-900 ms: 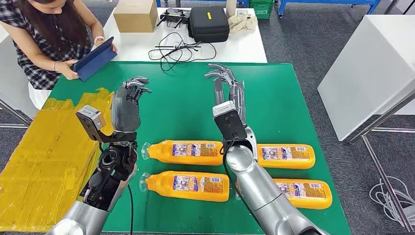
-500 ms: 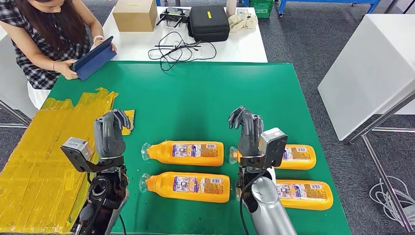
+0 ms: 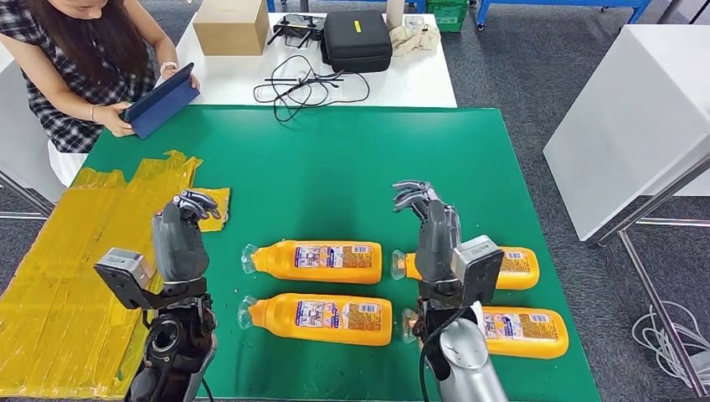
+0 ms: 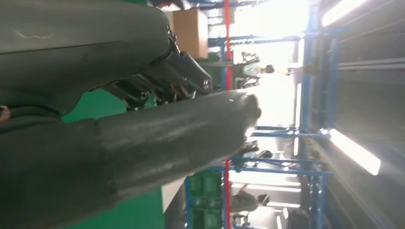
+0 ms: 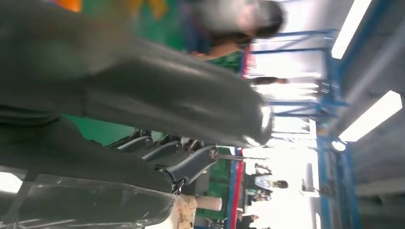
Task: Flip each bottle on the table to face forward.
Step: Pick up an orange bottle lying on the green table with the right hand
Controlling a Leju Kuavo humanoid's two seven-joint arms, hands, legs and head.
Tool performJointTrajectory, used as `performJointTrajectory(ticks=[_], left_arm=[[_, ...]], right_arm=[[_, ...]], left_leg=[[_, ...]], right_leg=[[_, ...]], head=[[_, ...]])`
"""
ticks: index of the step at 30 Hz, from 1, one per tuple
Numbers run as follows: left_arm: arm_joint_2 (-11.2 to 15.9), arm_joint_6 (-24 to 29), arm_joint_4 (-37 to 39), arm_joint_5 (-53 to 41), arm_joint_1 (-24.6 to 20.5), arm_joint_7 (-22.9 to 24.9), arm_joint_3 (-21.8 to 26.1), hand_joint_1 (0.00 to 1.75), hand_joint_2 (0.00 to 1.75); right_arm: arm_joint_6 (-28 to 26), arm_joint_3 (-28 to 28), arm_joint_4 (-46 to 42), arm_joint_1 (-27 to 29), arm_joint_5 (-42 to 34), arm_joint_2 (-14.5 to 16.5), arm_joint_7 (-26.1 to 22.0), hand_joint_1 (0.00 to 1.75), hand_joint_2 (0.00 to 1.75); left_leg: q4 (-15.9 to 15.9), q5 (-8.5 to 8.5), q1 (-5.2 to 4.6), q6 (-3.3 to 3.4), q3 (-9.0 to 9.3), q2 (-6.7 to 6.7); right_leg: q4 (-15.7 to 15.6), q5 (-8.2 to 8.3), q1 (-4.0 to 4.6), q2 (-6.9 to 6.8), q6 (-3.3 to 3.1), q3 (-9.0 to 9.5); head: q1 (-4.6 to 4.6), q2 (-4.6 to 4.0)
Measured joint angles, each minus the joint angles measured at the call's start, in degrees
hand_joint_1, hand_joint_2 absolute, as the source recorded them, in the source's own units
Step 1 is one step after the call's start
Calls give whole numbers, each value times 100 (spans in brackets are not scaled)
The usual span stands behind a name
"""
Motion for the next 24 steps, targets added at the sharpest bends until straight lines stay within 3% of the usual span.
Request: performJointTrajectory(ticks=[2, 6, 11, 15, 20, 24], left_arm=[[-2, -65, 0, 25, 19, 86, 7, 0, 0], [1, -199, 4, 161, 94, 130, 115, 0, 0], [31, -323, 158, 484, 286, 53, 622, 0, 0], [59, -363, 323, 541, 326, 16, 964, 0, 0], [62, -375, 408, 605, 331, 14, 1102, 0, 0], [61, -380, 417, 682, 384, 37, 1193, 0, 0]], right_arm=[[61, 0, -59, 70, 282, -44, 134, 0, 175], [238, -9, -188, 272, 799, -215, 449, 0, 175], [20, -110, -560, 990, 2071, -773, 731, 0, 175], [-56, -205, -847, 1444, 2284, -1142, 776, 0, 175], [-46, -221, -1026, 1602, 2465, -1389, 898, 0, 175], [-45, -314, -1110, 1739, 2861, -1777, 1174, 0, 175]], left_leg=[[0, 0, 0, 0, -1, 0], [0, -1, -2, 0, -2, -1], [0, -8, -4, 7, -6, -4], [-1, -14, -5, 12, -7, -3], [-1, -13, -5, 12, -1, 0], [0, -12, -6, 13, 4, -1]], right_leg=[[0, 0, 0, 0, 0, 0], [-1, -1, 0, 0, 1, 0], [-3, -3, -1, -4, 2, -1], [-4, -3, -3, -3, 2, -1], [-4, -3, -4, -3, 2, 1], [-4, -2, -4, -3, 2, 3]], head=[[0, 0], [-1, 0], [-1, 0], [0, 1], [-2, 0], [-2, 0]])
